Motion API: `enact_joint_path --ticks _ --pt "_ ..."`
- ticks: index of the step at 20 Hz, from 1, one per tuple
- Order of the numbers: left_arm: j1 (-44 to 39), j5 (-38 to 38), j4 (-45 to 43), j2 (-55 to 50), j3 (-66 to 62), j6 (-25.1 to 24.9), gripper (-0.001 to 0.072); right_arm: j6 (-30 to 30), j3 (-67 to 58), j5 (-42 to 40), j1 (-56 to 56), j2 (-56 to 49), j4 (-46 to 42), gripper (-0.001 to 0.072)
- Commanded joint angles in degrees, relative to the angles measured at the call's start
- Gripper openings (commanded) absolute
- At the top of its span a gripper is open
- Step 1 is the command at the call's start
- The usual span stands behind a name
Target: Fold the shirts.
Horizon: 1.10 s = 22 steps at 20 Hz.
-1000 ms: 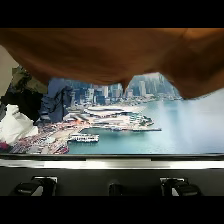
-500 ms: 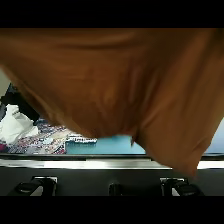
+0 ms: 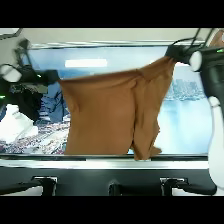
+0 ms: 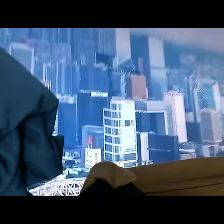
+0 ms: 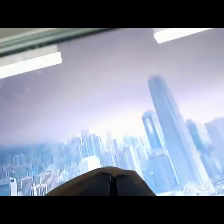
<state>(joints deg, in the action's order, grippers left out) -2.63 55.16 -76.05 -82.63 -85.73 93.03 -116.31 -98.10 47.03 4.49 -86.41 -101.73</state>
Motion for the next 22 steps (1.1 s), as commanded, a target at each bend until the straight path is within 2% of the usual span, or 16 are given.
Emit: enact_joint_path --ticks 1,5,6,7,8,10,11,13,14,16,19,20,22 --pt "0.0 0.4 2.2 -8.5 0.5 0.0 0.0028 -3.9 -0.1 0.6 0.0 -7.5 3.5 0.0038" --pt "0.0 1.5 5.4 -10.7 0.5 0.0 0.0048 -3.9 -0.1 3.6 0.0 -9.6 8.8 0.0050" --pt "0.1 1.9 7.5 -10.6 0.3 0.0 0.0227 -3.8 -0.1 4.2 0.0 -9.2 10.3 0.0181" --pt "0.4 4.2 8.7 -10.5 -0.6 0.0 0.0490 -2.4 -0.2 5.2 -0.1 -8.2 11.4 0.0365" --pt "1.2 8.8 8.8 -10.5 -2.5 -0.3 0.0620 0.4 -0.4 7.2 -0.6 -6.4 12.9 0.0481" --pt "4.1 20.3 8.7 -10.3 -5.9 -5.1 0.0617 5.4 -0.6 13.6 -4.7 -2.3 16.2 0.0501" --pt "6.1 26.3 8.6 -9.6 -6.0 -5.7 0.0616 7.5 -0.6 18.5 -8.0 -0.7 18.3 0.0501" --pt "9.8 33.3 8.7 -6.9 -1.8 -6.2 0.0579 12.3 -0.5 33.6 -15.4 0.5 24.6 0.0491" --pt "11.1 33.6 8.6 -4.2 3.3 -7.4 0.0579 13.8 1.1 40.2 -18.1 0.5 26.6 0.0491" --pt "12.3 30.6 9.0 1.6 17.3 -9.7 0.0579 18.7 9.5 47.2 -19.2 1.6 28.0 0.0491" --pt "13.7 23.3 12.9 8.4 37.1 -15.7 0.0579 21.8 26.0 43.8 -18.6 5.4 33.0 0.0493" --pt "14.3 21.7 15.3 9.4 41.1 -18.3 0.0579 22.9 30.0 41.6 -18.6 6.2 36.3 0.0493" --pt "14.8 20.4 17.6 9.5 44.7 -20.2 0.0579 25.2 34.3 40.7 -18.6 6.6 40.5 0.0497"
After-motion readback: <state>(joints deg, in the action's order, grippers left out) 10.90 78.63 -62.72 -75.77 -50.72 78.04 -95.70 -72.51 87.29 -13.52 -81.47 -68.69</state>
